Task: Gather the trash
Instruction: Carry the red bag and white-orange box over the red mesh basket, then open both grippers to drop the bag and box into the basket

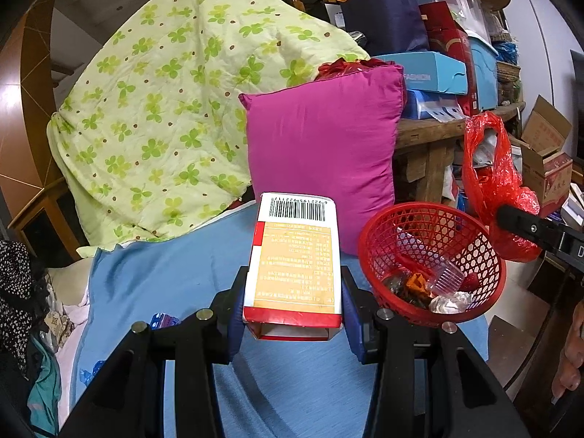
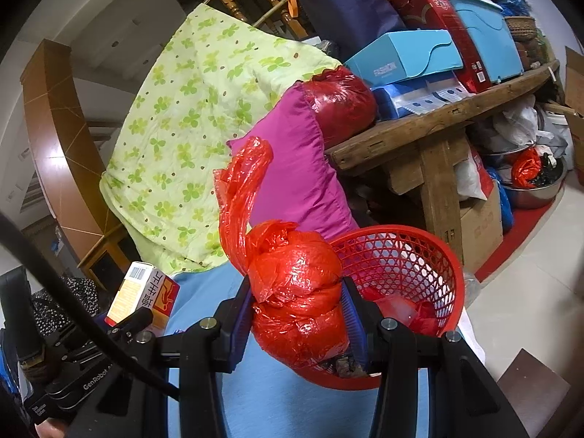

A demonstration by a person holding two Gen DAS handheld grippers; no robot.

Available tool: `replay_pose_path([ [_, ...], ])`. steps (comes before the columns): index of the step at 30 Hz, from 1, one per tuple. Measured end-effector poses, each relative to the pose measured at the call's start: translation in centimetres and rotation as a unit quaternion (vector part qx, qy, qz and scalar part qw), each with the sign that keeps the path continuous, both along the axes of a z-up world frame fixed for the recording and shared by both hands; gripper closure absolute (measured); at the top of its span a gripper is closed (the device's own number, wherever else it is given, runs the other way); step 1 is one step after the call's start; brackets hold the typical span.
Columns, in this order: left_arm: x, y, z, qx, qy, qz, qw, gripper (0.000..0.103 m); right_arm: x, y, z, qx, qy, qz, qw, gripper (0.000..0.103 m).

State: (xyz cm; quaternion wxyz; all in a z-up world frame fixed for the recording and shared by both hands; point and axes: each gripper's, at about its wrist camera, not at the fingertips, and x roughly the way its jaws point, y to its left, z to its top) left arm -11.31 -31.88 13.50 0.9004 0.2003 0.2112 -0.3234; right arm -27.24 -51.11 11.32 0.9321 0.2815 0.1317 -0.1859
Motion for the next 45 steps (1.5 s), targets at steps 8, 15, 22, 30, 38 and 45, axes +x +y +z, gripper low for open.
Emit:
replay_pose_path([
  [8, -0.3, -1.5, -0.1, 0.005, 0.004, -0.015, 0.9999, 0.055, -0.7, -1.1, -0.4, 0.012, 0.002, -0.013, 1.0, 0.055],
  [15, -0.7, -3.1, -0.4, 0.014, 0.005, -0.031, 0.9994, 0.055, -1.3, -2.3, -0.9, 0.021, 0.006, -0.024, 0.999, 0.055],
  [22, -0.4, -4.4, -0.7, 0.014, 0.011, -0.047, 0.9987, 0.055, -1.3, -3.0, -1.6, 0.03, 0.009, -0.025, 0.999, 0.054],
  [30, 1.2, -6.3, -2.1, -0.01, 0.072, -0.12, 0.9901, 0.055, -1.2, -4.4, -2.5, 0.042, 0.011, -0.034, 0.998, 0.054],
  [38, 2.2, -9.7, -4.3, -0.003, 0.135, -0.166, 0.9768, 0.055, -0.6, -6.1, -3.8, 0.06, 0.018, -0.042, 0.997, 0.053],
  [45, 2.7, -12.1, -6.1, 0.003, 0.164, -0.183, 0.9693, 0.054, 0.2, -7.9, -5.7, 0.092, 0.027, -0.05, 0.994, 0.051],
])
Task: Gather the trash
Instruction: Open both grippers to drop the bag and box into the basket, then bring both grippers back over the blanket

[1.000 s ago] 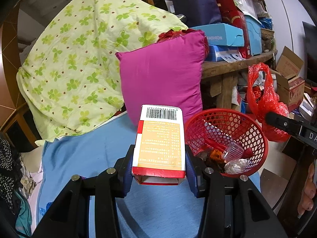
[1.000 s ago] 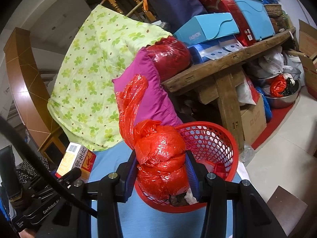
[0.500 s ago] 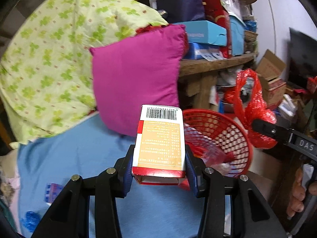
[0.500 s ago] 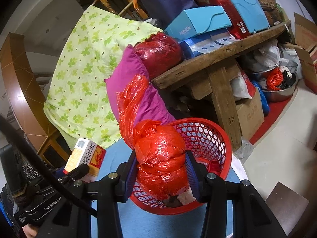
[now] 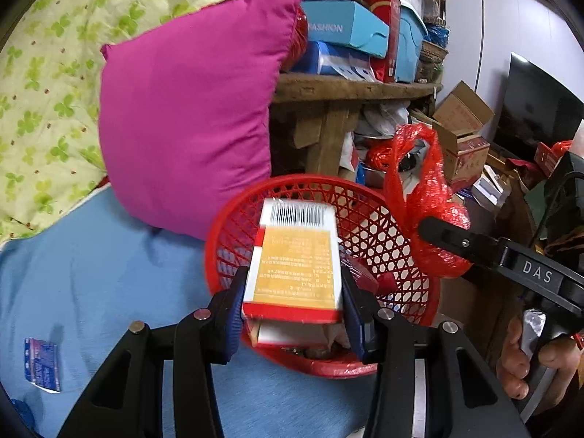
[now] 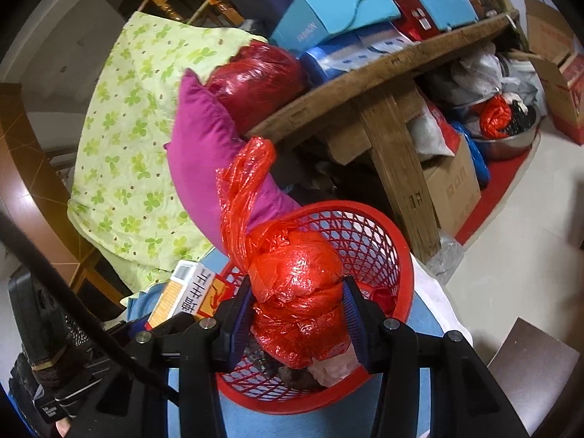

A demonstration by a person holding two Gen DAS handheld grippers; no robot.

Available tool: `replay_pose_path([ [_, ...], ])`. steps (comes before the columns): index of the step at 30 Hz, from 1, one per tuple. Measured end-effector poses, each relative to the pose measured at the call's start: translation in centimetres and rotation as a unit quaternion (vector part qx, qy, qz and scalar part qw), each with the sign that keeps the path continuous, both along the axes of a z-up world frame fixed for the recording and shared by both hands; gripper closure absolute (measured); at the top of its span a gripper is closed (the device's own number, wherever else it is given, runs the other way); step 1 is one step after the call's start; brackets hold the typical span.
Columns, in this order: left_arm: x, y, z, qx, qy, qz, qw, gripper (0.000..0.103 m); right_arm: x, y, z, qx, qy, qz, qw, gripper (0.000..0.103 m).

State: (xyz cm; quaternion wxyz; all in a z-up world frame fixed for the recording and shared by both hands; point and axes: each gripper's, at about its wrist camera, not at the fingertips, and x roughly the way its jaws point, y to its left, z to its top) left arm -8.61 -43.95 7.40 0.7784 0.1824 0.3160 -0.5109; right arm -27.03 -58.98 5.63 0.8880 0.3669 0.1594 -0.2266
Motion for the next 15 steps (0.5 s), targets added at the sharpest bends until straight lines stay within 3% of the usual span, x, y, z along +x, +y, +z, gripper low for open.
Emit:
replay_pose_path([
  [4, 0.3, 0.0, -0.5, -0.001, 0.007, -0.001, 1.0, 0.04, 0.6, -0.9, -1.0, 0.03, -0.002, 0.003, 1.0, 0.041],
  [8, 0.8, 1.6, -0.4, -0.011, 0.007, 0.012, 0.9999, 0.04, 0.9, -0.8, -0.9, 0.035, -0.017, 0.008, 0.999, 0.04],
  [15, 2.2, 7.5, -0.3, -0.025, -0.006, 0.061, 0.9978, 0.04, 1.5, 1.1, 0.7, 0.002, -0.033, 0.024, 0.999, 0.04],
])
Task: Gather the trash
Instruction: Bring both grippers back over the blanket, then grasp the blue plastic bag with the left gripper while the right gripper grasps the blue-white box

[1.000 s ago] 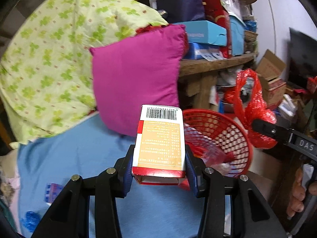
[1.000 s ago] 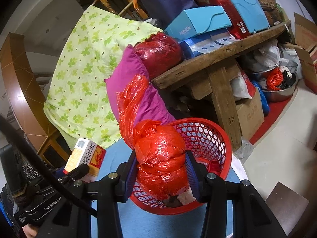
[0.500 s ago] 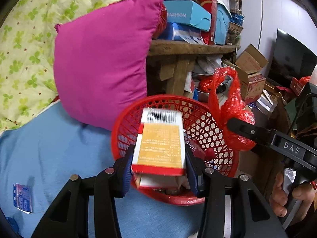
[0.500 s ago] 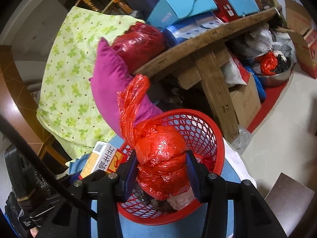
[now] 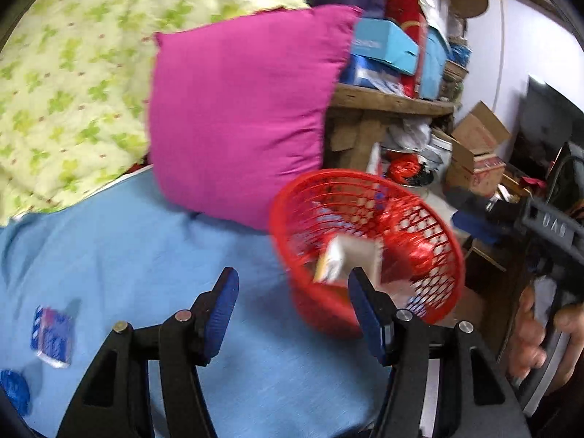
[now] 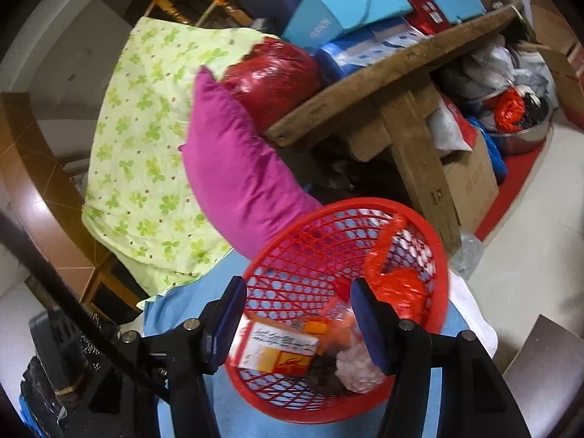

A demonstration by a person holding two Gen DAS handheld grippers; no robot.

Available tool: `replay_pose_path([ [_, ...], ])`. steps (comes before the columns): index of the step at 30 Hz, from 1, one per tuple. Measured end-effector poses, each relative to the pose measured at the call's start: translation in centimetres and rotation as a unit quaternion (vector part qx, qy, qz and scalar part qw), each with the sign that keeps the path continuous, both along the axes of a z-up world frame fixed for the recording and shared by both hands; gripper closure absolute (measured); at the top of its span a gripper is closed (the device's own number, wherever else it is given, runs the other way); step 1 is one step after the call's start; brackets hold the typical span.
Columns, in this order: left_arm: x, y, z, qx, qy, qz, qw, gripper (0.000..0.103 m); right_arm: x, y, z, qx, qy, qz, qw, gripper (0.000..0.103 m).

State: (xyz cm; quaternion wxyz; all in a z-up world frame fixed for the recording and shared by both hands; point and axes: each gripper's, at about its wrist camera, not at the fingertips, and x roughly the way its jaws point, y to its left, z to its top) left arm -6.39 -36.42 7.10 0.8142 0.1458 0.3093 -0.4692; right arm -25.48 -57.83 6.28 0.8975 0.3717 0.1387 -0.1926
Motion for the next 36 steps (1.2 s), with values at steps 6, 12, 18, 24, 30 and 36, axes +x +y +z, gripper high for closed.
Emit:
replay_pose_path([
  [6, 1.9, 8.0, -1.1, 0.003, -0.022, 0.074, 0.997, 0.037, 2.2, 3.4, 2.3, -0.04, -0.018, 0.041, 0.998, 0.04],
  [12, 4.4, 15.1, -3.1, 0.021, -0.029, 0.155, 0.9872, 0.037, 7.2, 8.6, 3.2, -0.059, -0.006, 0.109, 0.992, 0.04],
  [18, 7.0, 21.5, -5.3, 0.034, -0.025, 0.227, 0.9731, 0.037, 12.0, 14.9, 2.6, -0.08, 0.028, 0.185, 0.979, 0.04],
  [24, 11.3, 29.5, -7.1, 0.03, -0.015, 0.332, 0.9426, 0.037, 18.3, 20.3, 0.8, -0.083, 0.093, 0.263, 0.957, 0.04],
  [30, 16.2, 37.2, -7.8, 0.006, 0.008, 0.426, 0.9047, 0.037, 25.9, 24.9, -1.4, -0.054, 0.146, 0.323, 0.933, 0.039],
  [36, 18.9, 40.0, -7.7, -0.004, -0.002, 0.426, 0.9046, 0.034, 34.8, 30.0, -4.0, -0.006, 0.193, 0.342, 0.92, 0.039],
])
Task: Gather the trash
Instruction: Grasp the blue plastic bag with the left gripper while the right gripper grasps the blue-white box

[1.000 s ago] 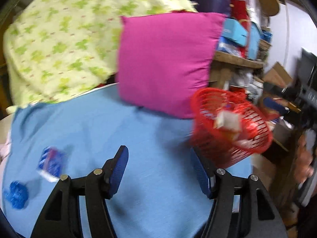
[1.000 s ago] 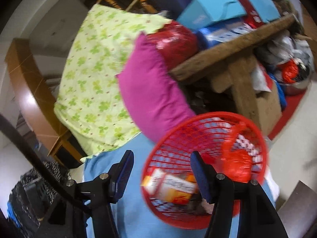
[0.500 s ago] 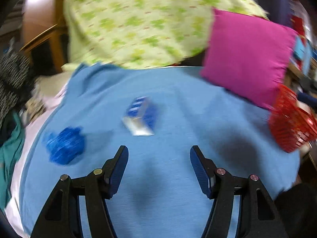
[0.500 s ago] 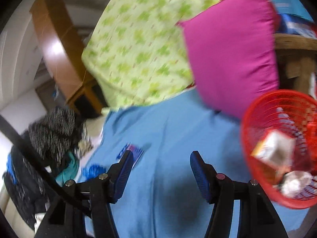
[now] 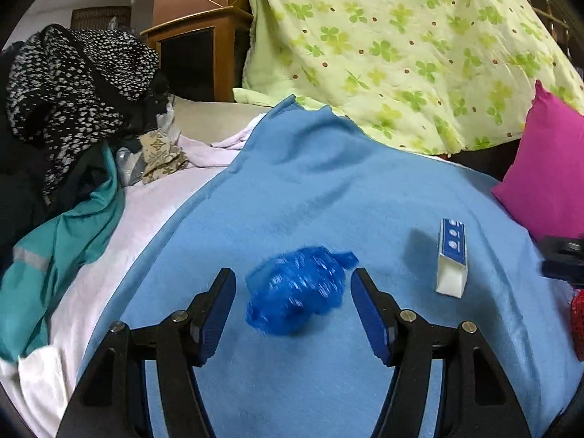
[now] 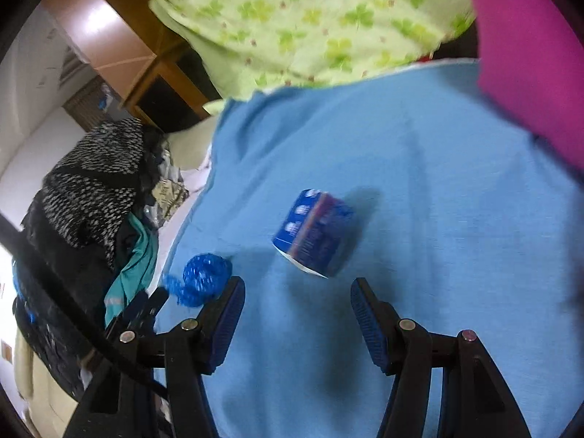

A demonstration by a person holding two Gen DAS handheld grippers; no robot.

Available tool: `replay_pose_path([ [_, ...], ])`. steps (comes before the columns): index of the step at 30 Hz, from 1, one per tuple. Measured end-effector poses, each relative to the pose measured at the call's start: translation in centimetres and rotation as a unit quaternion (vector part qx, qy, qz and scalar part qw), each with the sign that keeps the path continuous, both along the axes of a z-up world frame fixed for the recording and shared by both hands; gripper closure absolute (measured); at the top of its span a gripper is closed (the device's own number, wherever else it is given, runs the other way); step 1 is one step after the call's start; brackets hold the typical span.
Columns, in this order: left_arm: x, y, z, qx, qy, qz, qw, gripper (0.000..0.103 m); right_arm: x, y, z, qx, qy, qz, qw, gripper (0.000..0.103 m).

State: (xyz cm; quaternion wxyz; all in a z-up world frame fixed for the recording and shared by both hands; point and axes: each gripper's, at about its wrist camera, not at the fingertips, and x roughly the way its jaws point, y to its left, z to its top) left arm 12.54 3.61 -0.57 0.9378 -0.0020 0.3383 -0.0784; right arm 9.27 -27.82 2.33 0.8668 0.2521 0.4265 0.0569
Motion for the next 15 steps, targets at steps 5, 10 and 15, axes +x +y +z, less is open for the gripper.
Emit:
replay_pose_path([
  [5, 2.5, 1.2, -1.1, -0.015, 0.026, -0.041, 0.9987, 0.03, 6.4, 3.7, -1.8, -0.025, 0.053, -0.032, 0.998, 0.039],
  [10, 3.9, 0.9, -2.7, -0.008, 0.051, -0.076, 0.9957, 0.03, 11.2, 6.4, -3.8, -0.123, 0.11, -0.08, 0.983, 0.039],
  [15, 4.7, 0.2, -4.2, 0.004, 0.073, -0.107, 0.9916, 0.03, 13.6, 7.6, -6.1, -0.208, 0.167, -0.101, 0.959, 0.038],
])
